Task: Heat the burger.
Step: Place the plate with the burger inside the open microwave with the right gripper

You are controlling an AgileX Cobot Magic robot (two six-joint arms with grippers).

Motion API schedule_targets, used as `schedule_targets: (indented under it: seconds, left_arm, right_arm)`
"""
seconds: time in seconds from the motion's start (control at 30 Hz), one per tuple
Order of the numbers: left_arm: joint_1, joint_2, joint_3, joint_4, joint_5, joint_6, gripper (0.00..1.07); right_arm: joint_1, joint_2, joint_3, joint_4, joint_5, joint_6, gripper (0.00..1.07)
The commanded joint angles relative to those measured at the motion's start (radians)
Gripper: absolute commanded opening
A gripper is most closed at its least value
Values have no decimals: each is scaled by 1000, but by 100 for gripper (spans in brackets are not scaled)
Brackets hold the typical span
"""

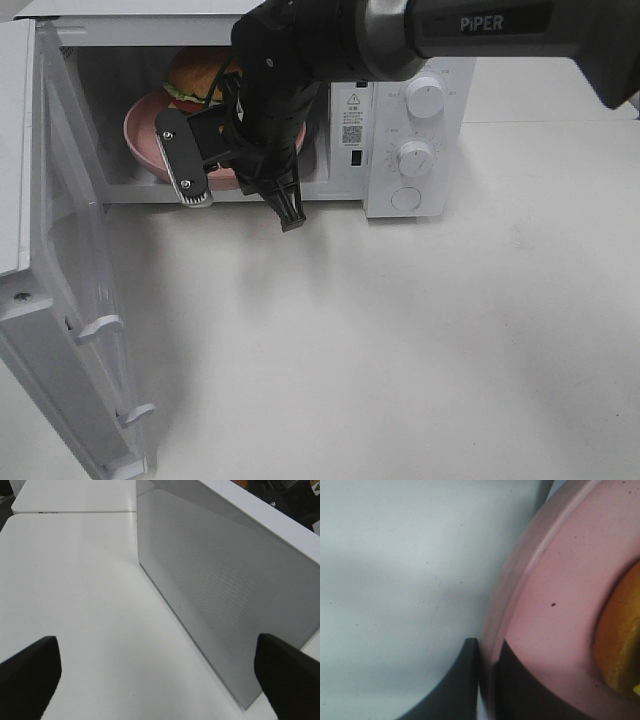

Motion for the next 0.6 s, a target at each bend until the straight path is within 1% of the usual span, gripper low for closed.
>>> schedule_targets:
  seconds: [0.03,0.07,0.13,0.17,0.2,0.27,0.3,0.33,0.5,0.57,0.6]
  left_arm:
    - [-6,-25,4,-1,-7,-4,100]
    - [-6,-25,4,-1,-7,-4,100]
    - [-6,-25,4,-1,-7,-4,100]
    - [-6,-25,4,-1,-7,-4,100]
    - [-6,-25,4,-1,-7,-4,100]
    - [-6,-25,4,-1,-7,-4,100]
    - [-6,-25,4,-1,-7,-4,100]
    - [-6,-25,4,-1,-7,-4,100]
    - [-6,-25,4,-1,-7,-4,100]
    - [-6,-25,4,-1,-7,-4,100]
    - [-6,-25,4,-1,-7,-4,100]
  right_arm:
    - [4,1,-42,-23,-38,6,0]
    - [4,13,-67,-23,-26,0,0]
    - [4,21,-79,-25,-17,-6,0]
    - [4,37,-110,-22,2,-10,0]
    - [4,37,-110,-22,2,-10,0]
    - [3,63,-155,-21,27,-10,0]
    - [3,63,-155,-21,27,-10,0]
    - [0,81,-182,-24,42,-10,0]
    - [0,108,-220,-28,57,-10,0]
    - [0,129,-252,-51,57,-9,0]
    - [0,129,-252,-51,57,-9,0]
